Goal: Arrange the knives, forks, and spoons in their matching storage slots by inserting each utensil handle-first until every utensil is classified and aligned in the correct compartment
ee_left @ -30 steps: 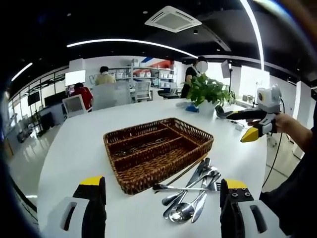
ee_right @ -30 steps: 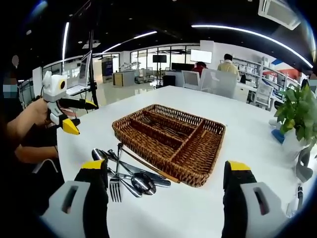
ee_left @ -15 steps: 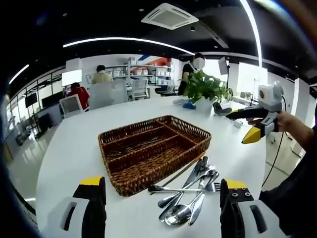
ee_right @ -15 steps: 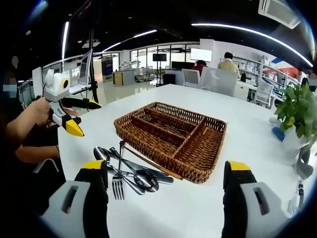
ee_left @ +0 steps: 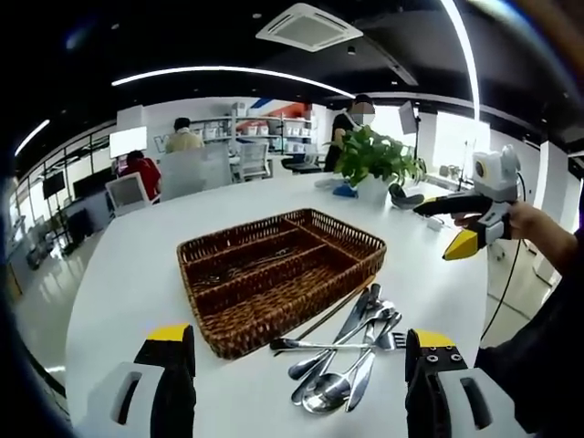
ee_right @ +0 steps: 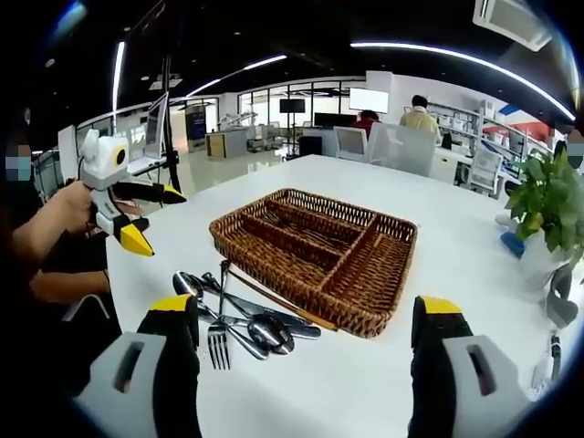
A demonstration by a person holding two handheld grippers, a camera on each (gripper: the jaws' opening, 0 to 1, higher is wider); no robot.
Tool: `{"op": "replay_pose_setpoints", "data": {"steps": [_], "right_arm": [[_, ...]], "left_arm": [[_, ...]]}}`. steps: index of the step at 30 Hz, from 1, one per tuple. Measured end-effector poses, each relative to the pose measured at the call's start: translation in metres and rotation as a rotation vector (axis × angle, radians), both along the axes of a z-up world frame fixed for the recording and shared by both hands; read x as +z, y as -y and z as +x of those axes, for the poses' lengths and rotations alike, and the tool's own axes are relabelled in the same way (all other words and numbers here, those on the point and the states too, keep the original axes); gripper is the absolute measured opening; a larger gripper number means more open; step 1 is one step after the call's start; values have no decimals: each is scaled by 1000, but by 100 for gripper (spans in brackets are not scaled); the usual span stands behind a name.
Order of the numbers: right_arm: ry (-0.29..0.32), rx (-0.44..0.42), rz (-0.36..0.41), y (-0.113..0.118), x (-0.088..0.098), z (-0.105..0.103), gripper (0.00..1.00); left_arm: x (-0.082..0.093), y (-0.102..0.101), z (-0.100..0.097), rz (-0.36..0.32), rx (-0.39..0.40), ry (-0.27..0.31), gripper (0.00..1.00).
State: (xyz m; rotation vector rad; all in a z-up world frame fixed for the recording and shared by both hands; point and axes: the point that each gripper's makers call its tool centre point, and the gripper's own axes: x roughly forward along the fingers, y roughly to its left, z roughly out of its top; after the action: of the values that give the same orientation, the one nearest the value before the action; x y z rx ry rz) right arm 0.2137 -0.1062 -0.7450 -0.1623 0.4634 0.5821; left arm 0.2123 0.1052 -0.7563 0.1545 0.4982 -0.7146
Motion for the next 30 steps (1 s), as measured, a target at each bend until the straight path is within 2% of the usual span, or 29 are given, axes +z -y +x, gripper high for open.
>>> {"op": "replay_pose_setpoints", "data": {"steps": [9,14,19,30], "right_arm": [[11,19,-4,-7,-1,-6,97],[22,31,-10,-14,-4,-9,94],[3,63,-19,-25,-16,-17,91],[-20,132,-41,-51,-41,-33,78]], "left_arm": [[-7,-2,-2,21,-5,-21,100],[-7,0,-4,8,-13,-21,100],[-8,1,-5,9,-20,-21,100],[-11,1,-7,15,-28,-22,100]]}}
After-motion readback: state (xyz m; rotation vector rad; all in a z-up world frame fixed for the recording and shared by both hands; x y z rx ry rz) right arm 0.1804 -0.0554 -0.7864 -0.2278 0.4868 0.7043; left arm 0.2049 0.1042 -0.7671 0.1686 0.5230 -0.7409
